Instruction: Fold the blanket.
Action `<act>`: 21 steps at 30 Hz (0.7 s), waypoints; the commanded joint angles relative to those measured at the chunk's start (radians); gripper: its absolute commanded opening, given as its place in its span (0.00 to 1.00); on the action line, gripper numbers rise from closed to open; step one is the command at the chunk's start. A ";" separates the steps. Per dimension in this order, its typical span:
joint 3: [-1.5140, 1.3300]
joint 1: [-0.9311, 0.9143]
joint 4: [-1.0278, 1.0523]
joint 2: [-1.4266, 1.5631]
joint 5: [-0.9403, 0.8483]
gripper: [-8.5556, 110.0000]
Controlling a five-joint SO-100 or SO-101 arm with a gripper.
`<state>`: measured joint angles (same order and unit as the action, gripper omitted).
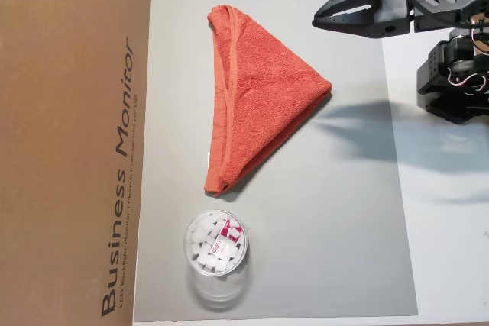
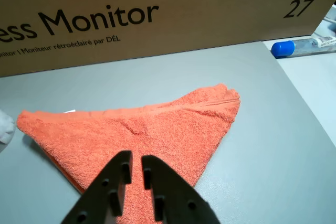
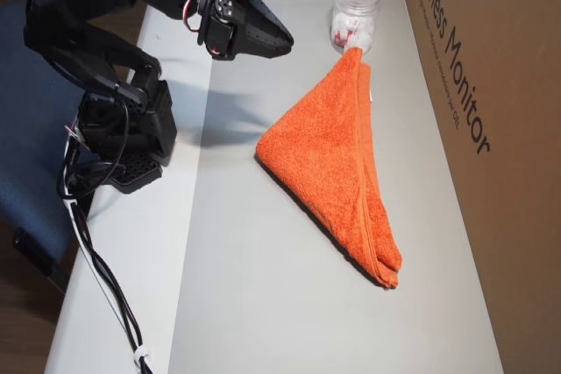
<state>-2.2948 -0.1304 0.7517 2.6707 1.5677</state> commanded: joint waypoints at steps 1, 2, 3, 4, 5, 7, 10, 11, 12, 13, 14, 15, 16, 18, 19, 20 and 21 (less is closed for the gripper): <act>-0.008 0.005 0.003 0.051 0.006 0.07; -0.018 0.005 0.003 0.066 0.006 0.07; -0.032 0.005 0.003 0.081 0.006 0.07; -0.048 0.005 0.003 0.097 0.006 0.07; -0.064 0.003 0.003 0.114 0.005 0.07; -0.100 0.002 0.003 0.147 0.003 0.07; -0.153 0.002 0.005 0.207 0.002 0.07; -0.172 -0.003 0.005 0.227 -0.002 0.07; -0.192 -0.011 0.005 0.249 -0.002 0.07; -0.215 -0.015 0.005 0.270 -0.003 0.07; -0.238 -0.020 0.005 0.290 -0.006 0.07; -0.262 -0.021 0.005 0.313 -0.008 0.07; -0.284 -0.028 0.005 0.333 -0.009 0.07; -0.325 -0.044 0.005 0.371 -0.009 0.07; -0.344 -0.048 0.005 0.388 -0.009 0.07; -0.362 -0.049 0.005 0.405 -0.009 0.07; -0.379 -0.052 0.005 0.422 -0.009 0.07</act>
<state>-2.6661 -0.1733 0.7563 3.0511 1.5662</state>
